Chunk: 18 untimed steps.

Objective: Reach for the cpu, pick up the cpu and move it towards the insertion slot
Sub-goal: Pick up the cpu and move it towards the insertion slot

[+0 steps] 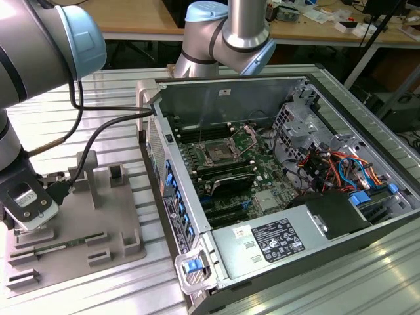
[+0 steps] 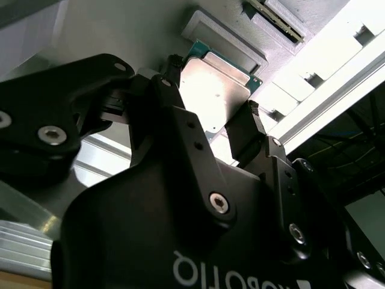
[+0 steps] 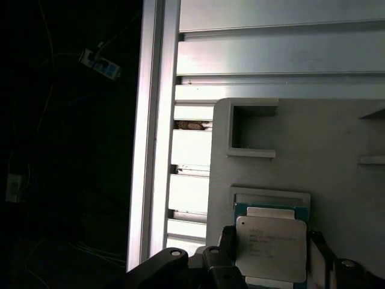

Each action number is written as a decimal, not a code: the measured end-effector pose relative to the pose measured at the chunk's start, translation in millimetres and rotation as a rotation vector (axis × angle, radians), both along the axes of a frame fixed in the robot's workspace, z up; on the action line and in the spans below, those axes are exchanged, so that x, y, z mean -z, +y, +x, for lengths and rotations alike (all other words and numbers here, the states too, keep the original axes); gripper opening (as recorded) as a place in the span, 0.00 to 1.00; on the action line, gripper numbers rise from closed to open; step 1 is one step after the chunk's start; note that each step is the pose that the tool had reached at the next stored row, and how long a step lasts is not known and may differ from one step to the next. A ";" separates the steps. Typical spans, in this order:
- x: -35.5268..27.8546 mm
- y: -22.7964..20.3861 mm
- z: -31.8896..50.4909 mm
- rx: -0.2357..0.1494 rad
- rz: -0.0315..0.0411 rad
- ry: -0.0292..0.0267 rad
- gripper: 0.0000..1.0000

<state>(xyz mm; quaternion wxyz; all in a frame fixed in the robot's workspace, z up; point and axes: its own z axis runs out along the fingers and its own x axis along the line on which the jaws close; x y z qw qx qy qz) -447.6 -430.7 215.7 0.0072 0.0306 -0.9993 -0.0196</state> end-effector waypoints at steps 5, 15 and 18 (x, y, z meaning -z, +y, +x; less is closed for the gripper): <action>-2.6 0.0 0.0 0.000 -0.0001 0.0000 0.55; -5.9 0.0 0.0 0.000 -0.0002 0.0001 0.55; -7.2 0.0 0.0 0.000 0.0001 0.0001 0.55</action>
